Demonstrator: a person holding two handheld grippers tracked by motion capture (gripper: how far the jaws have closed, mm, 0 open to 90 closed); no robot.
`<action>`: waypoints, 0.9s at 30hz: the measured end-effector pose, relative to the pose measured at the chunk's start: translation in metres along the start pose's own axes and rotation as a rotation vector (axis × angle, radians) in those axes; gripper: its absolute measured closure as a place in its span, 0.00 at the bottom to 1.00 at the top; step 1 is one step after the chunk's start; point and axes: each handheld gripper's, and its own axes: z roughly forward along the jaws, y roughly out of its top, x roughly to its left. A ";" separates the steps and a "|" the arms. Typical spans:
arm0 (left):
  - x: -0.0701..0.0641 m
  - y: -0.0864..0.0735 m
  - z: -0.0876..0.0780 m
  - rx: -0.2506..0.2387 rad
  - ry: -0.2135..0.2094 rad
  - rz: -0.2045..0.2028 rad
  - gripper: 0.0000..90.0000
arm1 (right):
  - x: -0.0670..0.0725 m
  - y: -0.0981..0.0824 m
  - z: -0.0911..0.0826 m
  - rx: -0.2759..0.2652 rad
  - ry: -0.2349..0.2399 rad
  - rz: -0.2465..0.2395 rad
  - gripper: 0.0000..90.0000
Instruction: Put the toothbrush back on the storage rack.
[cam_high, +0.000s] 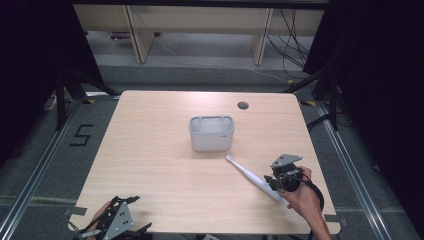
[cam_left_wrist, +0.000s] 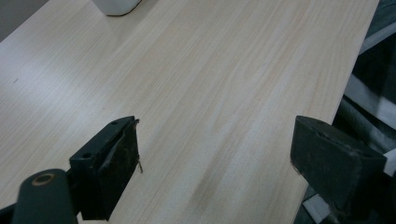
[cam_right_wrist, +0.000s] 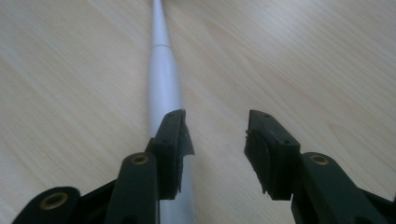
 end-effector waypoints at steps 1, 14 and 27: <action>0.000 0.000 0.000 -0.003 -0.003 0.001 0.17 | 0.004 0.005 0.001 0.007 0.022 -0.007 0.61; 0.000 0.000 0.001 -0.002 -0.003 -0.003 0.17 | 0.009 0.019 0.016 0.119 0.120 -0.058 0.60; 0.000 0.000 0.001 -0.003 -0.003 -0.003 0.17 | 0.004 0.035 0.040 0.213 0.195 -0.048 0.62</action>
